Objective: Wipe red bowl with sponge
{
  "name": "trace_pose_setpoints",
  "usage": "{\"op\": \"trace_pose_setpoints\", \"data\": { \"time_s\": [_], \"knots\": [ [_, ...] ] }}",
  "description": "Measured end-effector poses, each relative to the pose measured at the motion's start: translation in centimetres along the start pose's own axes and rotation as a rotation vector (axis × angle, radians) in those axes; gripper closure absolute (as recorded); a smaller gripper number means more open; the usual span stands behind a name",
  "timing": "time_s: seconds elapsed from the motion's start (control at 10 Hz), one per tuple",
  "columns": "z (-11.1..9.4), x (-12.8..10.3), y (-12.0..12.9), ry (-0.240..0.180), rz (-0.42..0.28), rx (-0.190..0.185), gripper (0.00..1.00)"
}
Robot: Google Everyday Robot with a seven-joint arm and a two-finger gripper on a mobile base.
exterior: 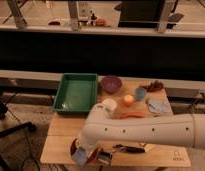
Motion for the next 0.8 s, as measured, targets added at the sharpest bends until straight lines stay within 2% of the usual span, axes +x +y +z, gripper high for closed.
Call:
{"op": "trace_pose_setpoints", "data": {
  "time_s": [0.3, 0.8],
  "knots": [
    [0.1, 0.3, -1.5, 0.020, -0.027, 0.006, 1.00],
    [0.9, -0.3, -3.2, 0.001, -0.065, 0.010, 1.00]
  ]
}}
